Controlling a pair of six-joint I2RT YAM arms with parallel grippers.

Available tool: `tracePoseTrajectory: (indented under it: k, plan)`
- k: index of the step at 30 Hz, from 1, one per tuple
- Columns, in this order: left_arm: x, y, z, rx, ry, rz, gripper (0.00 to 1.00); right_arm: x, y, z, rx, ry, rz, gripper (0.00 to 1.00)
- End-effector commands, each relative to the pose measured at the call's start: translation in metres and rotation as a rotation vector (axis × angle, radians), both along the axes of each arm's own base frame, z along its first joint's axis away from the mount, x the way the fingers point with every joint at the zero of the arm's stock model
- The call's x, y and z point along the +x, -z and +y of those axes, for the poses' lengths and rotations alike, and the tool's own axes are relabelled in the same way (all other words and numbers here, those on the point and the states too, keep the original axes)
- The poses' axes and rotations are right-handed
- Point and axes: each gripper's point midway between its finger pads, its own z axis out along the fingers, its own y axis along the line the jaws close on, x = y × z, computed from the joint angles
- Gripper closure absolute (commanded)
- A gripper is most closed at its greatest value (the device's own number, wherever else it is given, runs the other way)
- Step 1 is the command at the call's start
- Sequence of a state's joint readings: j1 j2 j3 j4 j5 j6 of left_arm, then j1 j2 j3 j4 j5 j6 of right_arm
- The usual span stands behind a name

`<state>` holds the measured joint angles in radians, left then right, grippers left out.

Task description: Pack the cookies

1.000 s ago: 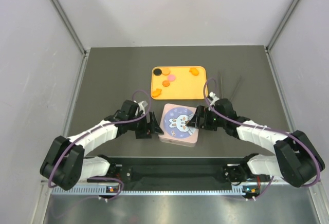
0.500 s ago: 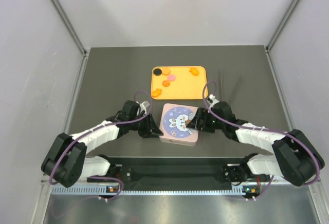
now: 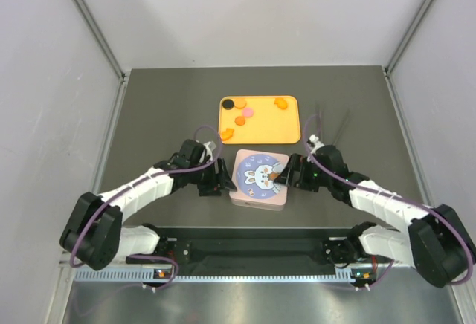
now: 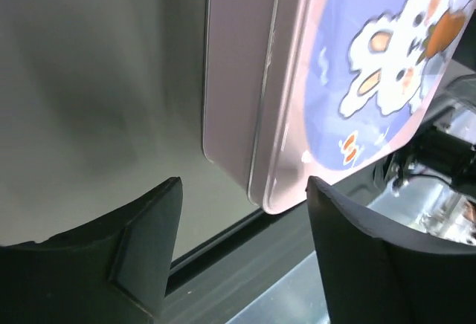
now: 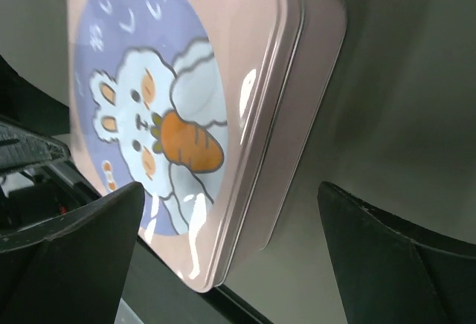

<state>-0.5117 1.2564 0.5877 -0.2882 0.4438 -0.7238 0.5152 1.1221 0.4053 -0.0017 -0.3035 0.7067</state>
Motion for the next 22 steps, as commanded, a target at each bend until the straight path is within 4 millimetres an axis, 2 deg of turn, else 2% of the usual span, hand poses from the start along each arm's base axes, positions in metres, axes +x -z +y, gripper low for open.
tracePoseTrajectory:
  k: [1, 2, 3, 4, 5, 7, 8, 10, 11, 16, 22]
  plan:
    - [0.025, -0.034, 0.003, 0.045, 0.016, -0.143, 0.23, 0.026, -0.053, -0.007, 0.038, 0.016, -0.129, 0.0]
    - [0.035, -0.05, -0.001, 0.035, 0.016, -0.189, 0.21, 0.025, -0.058, -0.013, 0.025, 0.017, -0.133, 0.0]
    - [0.036, -0.057, 0.001, 0.047, 0.026, -0.207, 0.19, 0.035, -0.081, -0.018, 0.039, 0.034, -0.192, 0.0]
    - [0.04, -0.065, 0.001, 0.051, 0.025, -0.229, 0.19, 0.037, -0.089, -0.022, 0.032, 0.044, -0.209, 0.0]
    - [0.05, -0.083, -0.001, 0.043, 0.019, -0.279, 0.19, 0.038, -0.094, -0.028, 0.009, 0.045, -0.22, 0.0]
    - [0.058, -0.098, 0.001, 0.049, 0.015, -0.327, 0.19, 0.047, -0.128, -0.035, -0.005, 0.075, -0.308, 0.0]
    - [0.066, -0.113, 0.0, 0.046, 0.005, -0.368, 0.19, 0.058, -0.148, -0.043, -0.037, 0.113, -0.377, 0.0]
    - [0.072, -0.126, 0.001, 0.05, 0.0, -0.416, 0.19, 0.064, -0.162, -0.056, -0.094, 0.166, -0.413, 0.0]
    - [0.077, -0.136, 0.002, 0.051, -0.004, -0.452, 0.19, 0.068, -0.179, -0.059, -0.103, 0.178, -0.449, 0.0]
    - [0.084, -0.151, 0.009, 0.066, -0.036, -0.535, 0.19, 0.073, -0.207, -0.069, -0.13, 0.22, -0.522, 0.0]
    - [0.082, -0.16, 0.014, 0.072, -0.046, -0.574, 0.18, 0.073, -0.215, -0.081, -0.159, 0.266, -0.568, 0.0]
